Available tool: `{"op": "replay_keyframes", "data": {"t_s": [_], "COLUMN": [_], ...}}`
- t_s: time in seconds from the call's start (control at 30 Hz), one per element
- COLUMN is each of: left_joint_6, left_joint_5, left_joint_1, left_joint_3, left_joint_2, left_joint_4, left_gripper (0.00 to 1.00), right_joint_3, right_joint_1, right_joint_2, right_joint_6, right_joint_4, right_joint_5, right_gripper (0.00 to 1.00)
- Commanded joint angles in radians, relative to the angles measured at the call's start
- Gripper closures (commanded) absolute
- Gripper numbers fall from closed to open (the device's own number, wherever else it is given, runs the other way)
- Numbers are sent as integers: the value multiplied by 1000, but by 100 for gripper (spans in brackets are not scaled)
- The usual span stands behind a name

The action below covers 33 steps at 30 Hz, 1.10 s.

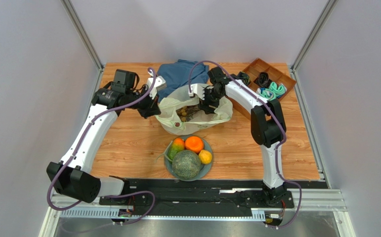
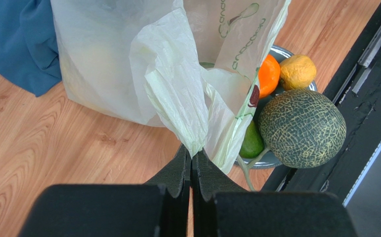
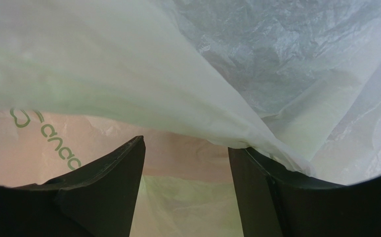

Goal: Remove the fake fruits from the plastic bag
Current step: Adjust the plastic bag at the center of the board, then take out the fake fruit from the plastic bag.

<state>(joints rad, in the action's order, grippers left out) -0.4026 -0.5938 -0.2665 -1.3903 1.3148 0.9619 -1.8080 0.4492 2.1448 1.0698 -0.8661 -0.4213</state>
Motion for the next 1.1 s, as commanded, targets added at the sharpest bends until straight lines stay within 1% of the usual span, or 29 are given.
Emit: {"op": "replay_keyframes", "data": {"t_s": [0.0, 0.1, 0.3, 0.4, 0.5, 0.57, 0.6, 0.63, 0.67, 0.7, 0.77, 0.8, 0.87, 0.9, 1.07], "left_joint_6": [-4, -15, -2, -5, -4, 7, 10, 11, 13, 15, 16, 19, 24, 25, 27], "left_joint_5": [-35, -54, -70, -72, -75, -80, -84, -86, -86, -86, -86, -86, -86, -86, -77], "left_joint_1": [4, 4, 4, 3, 3, 3, 3, 3, 3, 3, 3, 3, 3, 3, 3], "left_joint_3": [0, 13, 22, 11, 14, 22, 27, 28, 34, 36, 42, 45, 48, 48, 51], "left_joint_2": [3, 11, 34, 49, 57, 60, 61, 61, 63, 60, 54, 52, 47, 43, 29], "left_joint_4": [14, 29, 14, 11, 5, 0, -6, -8, -9, -12, -17, -17, -18, -20, -38], "left_gripper": [100, 100, 100, 100, 100, 100, 100, 100, 100, 100, 100, 100, 100, 100, 100], "right_joint_3": [-56, -59, -114, -155, -157, -157, -162, -171, -177, -180, -171, -166, -145, -133, -41], "right_joint_1": [-1, 0, 16, 17, 19, 19, 19, 17, 17, 17, 17, 19, 19, 19, 17], "right_joint_2": [21, 26, 98, 136, 147, 153, 158, 159, 161, 156, 145, 129, 107, 93, -52], "right_joint_6": [82, 130, 186, 222, 237, 251, 269, 277, 286, 303, 311, 312, 311, 312, 308], "right_joint_4": [13, -4, -37, -89, -102, -111, -119, -137, -146, -163, -168, -166, -166, -165, -163], "right_joint_5": [-91, -157, -148, -152, -152, -152, -154, -154, -163, -168, -184, -189, -198, -198, -201], "right_gripper": [32, 30, 30, 30, 33, 37, 40, 49, 55, 68, 80, 91, 98, 100, 100]}}
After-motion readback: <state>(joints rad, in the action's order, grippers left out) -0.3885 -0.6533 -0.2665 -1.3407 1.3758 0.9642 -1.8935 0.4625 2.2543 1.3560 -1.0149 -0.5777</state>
